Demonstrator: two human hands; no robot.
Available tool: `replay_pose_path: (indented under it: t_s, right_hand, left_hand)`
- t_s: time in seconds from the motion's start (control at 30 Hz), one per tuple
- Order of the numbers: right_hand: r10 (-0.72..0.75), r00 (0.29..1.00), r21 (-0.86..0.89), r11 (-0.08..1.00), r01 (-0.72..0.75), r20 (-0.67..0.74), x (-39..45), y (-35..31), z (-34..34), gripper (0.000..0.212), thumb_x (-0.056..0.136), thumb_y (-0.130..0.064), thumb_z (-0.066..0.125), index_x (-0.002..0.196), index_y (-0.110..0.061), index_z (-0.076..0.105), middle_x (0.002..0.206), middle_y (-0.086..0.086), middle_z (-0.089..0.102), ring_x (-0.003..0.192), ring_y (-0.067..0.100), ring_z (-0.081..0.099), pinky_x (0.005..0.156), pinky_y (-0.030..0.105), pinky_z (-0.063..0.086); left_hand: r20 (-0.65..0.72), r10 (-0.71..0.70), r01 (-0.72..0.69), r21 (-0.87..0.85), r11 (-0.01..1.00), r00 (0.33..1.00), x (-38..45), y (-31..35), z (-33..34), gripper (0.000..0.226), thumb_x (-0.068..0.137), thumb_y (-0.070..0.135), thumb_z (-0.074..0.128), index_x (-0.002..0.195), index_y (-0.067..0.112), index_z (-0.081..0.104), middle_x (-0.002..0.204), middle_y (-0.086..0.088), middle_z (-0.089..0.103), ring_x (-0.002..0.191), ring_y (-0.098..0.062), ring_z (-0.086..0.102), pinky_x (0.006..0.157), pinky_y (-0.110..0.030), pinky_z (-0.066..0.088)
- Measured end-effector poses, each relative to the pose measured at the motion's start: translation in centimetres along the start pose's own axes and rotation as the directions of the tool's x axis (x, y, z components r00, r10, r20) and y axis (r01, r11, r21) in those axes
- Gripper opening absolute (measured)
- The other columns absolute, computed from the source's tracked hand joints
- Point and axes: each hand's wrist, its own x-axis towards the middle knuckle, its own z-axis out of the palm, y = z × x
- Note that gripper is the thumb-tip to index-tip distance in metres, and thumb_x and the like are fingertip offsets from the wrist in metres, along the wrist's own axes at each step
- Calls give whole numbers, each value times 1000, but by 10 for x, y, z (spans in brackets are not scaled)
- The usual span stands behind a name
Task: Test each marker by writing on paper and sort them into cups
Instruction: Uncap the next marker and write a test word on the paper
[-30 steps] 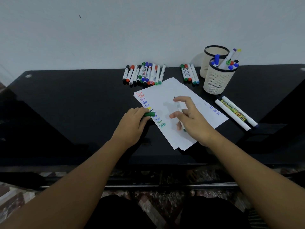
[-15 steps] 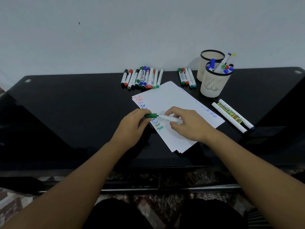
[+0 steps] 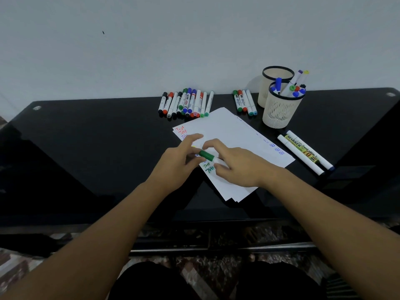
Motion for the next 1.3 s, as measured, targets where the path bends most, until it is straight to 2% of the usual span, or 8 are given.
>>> replay_pose_path:
  t_s: [0.17, 0.3, 0.7, 0.87, 0.97, 1.03, 1.13, 1.3]
  right_hand:
    - [15, 995, -42, 999, -20, -101, 1, 1, 2, 55, 100, -25, 46, 148, -50, 39, 61, -7, 51, 62, 9, 52, 60, 31, 39]
    - [42, 989, -60, 997, -50, -141, 1, 11, 3, 35, 107, -30, 44, 141, -40, 41, 61, -3, 50, 61, 13, 53, 61, 35, 42]
    - [91, 982, -5, 996, -93, -168, -1, 18, 1, 28, 106, -27, 43, 132, -36, 40, 62, 4, 50, 59, 24, 53, 61, 41, 45]
    - [174, 980, 193, 969, -154, -94, -4, 19, -9, 55, 107, -15, 38, 149, -46, 21, 77, 10, 59, 62, 20, 52, 64, 38, 44]
    - [280, 947, 370, 906, -206, -156, -4, 21, -22, 31, 108, -18, 39, 126, -41, 47, 101, 7, 68, 68, 21, 61, 64, 33, 51]
    - [405, 893, 618, 758, -208, -195, -2, 22, -36, 29, 107, -16, 38, 114, -27, 65, 106, 10, 71, 70, 18, 67, 69, 35, 56]
    - [482, 856, 840, 530, -115, -188, 0, 31, -62, 33, 105, -8, 44, 125, -21, 66, 109, 5, 76, 93, 21, 75, 95, 41, 58]
    - [508, 780, 716, 689, -113, -366, 4, 49, -94, 27, 99, -31, 70, 117, -17, 56, 94, -2, 73, 78, 16, 71, 80, 32, 57]
  left_hand:
    - [18, -75, 76, -20, 997, 997, 6, -3, 5, 78, 92, 29, 75, 155, 31, 29, 114, 10, 71, 100, -4, 66, 97, -23, 50]
    - [35, -81, 75, 147, 986, 996, 9, -25, 12, 68, 89, 45, 74, 147, 26, 45, 122, 9, 60, 116, -12, 49, 103, -39, 48]
    - [-66, -22, 35, 200, 979, 998, 3, -39, 23, 53, 86, 53, 74, 128, 22, 70, 118, 8, 55, 117, -15, 43, 98, -22, 33]
    - [-85, -2, 20, 219, 976, 996, 2, -40, 25, 52, 86, 54, 72, 128, 23, 70, 118, 10, 54, 115, -12, 41, 98, -25, 35]
    - [-97, 14, 10, 237, 971, 995, 3, -41, 26, 51, 86, 56, 72, 126, 24, 71, 116, 10, 54, 114, -13, 41, 98, -28, 39]
    - [-105, 17, 8, 238, 971, 994, 4, -41, 28, 51, 85, 58, 72, 124, 25, 72, 115, 10, 54, 114, -13, 41, 97, -29, 39]
    - [-107, 17, 9, 234, 972, 994, 5, -42, 28, 53, 85, 63, 70, 123, 25, 73, 112, 11, 53, 112, -12, 40, 96, -27, 38]
    - [-110, 26, 3, 256, 967, 994, 6, -42, 28, 58, 83, 70, 63, 121, 27, 73, 111, 13, 52, 109, -10, 38, 94, -27, 39]
